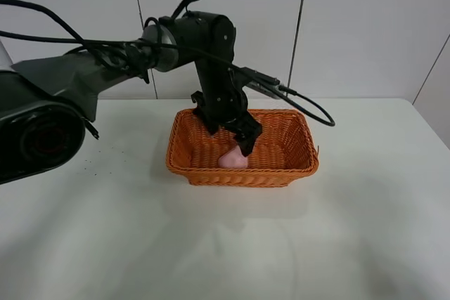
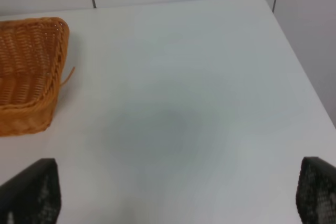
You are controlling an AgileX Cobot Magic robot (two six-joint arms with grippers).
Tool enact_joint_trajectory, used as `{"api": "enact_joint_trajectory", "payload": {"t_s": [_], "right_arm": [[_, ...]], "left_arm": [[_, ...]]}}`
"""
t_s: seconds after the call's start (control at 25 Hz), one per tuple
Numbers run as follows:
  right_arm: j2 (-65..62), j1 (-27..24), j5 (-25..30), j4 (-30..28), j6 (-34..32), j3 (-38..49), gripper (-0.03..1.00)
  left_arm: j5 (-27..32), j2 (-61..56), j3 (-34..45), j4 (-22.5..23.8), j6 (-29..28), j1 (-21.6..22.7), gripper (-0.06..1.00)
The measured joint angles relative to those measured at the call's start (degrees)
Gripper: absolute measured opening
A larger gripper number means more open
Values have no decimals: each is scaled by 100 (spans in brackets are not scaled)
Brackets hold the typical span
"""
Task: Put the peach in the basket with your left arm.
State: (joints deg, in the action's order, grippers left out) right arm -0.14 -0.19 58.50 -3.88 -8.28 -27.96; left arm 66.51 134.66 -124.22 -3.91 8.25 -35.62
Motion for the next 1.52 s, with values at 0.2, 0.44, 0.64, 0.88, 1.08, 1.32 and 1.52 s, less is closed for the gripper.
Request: {"api": "enact_joint_trajectory", "payload": {"t_s": [0.2, 0.44, 0.64, 0.88, 1.08, 1.32, 1.52], "right_arm": [[0, 0, 0, 0, 0, 0, 69], [0, 0, 0, 0, 0, 0, 69], [0, 0, 0, 0, 0, 0, 69], [0, 0, 0, 2, 0, 0, 69], [0, 0, 0, 2, 0, 0, 69], [0, 0, 0, 2, 0, 0, 69], [0, 0, 0, 2, 0, 0, 69]], "left_arm": [[46, -445, -48, -6, 5, 319, 99], [46, -459, -55, 179, 5, 776, 99], [35, -459, -49, 232, 6, 1581, 99], [24, -459, 190, 278, 6, 2657, 99], [-10, -459, 258, 280, 6, 3320, 99], [-10, -616, 656, 280, -5, 3572, 99], [37, -1069, 1456, 275, -59, 3572, 99]]}}
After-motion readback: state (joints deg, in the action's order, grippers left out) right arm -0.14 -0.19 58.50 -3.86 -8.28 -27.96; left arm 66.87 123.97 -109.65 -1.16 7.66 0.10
